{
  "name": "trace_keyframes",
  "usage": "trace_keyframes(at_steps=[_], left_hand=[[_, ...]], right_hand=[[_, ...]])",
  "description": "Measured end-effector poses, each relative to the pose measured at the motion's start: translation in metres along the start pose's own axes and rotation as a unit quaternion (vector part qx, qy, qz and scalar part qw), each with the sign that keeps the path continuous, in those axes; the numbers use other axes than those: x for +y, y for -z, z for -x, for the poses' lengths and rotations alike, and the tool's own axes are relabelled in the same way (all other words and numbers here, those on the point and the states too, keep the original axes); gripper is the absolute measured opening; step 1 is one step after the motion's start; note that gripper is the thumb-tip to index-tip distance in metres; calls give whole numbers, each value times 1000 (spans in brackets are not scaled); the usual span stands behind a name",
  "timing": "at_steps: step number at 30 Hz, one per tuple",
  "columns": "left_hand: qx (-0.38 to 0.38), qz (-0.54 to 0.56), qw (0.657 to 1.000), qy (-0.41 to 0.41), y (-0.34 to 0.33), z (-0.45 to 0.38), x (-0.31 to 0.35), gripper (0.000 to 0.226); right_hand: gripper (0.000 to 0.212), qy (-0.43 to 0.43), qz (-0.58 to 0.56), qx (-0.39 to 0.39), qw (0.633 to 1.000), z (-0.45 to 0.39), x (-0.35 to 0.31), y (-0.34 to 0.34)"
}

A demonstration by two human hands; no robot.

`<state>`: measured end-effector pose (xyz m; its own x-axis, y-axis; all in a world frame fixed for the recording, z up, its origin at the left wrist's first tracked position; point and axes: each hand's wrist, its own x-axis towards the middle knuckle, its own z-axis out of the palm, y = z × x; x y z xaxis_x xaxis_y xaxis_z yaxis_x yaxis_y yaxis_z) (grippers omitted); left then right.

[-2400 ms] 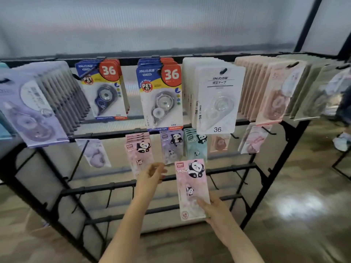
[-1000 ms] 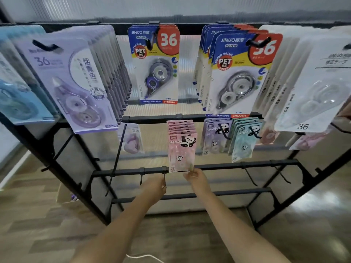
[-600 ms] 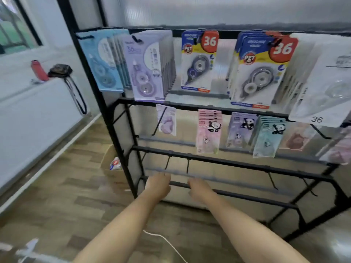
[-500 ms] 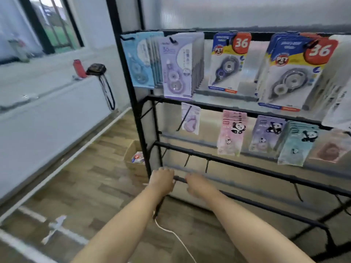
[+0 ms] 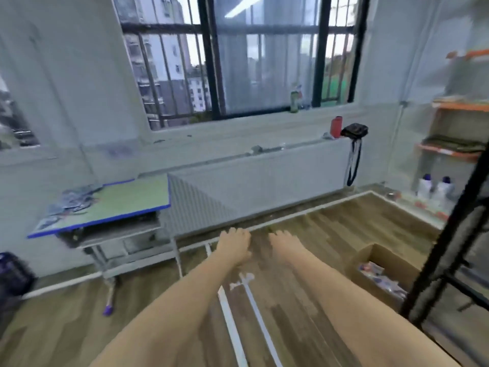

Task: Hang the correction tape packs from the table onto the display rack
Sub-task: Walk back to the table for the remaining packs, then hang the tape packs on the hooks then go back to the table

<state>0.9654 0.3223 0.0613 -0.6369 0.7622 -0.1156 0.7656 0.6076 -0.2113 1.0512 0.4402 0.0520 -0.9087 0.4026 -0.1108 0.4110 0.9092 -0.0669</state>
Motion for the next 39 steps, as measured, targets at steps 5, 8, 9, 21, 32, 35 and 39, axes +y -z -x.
trace_keyframes(at_steps=[5, 8, 9, 21, 32, 35, 39], left_hand=[[-22, 22, 992, 126, -31, 13, -172, 48], [-44, 35, 980, 190, -48, 25, -255, 45], [-50, 39, 976, 207, -53, 28, -277, 46], [-98, 81, 938, 323, -152, -6, -472, 46], [-87, 122, 917, 371, -171, -137, -697, 48], [-80, 131, 914, 376, -181, -162, -745, 51], [-96, 113, 921, 360, -204, -200, -804, 48]], right_hand=[[41, 121, -10, -1, 993, -98, -162, 7], [45, 188, 1, -13, 982, -136, -248, 5], [46, 210, 9, -16, 978, -147, -271, 4], [44, 333, 62, -96, 936, -309, -459, -31], [47, 311, 38, -133, 940, -557, -581, -14], [50, 310, 40, -154, 937, -602, -606, -20], [51, 299, 35, -184, 936, -660, -640, -37]])
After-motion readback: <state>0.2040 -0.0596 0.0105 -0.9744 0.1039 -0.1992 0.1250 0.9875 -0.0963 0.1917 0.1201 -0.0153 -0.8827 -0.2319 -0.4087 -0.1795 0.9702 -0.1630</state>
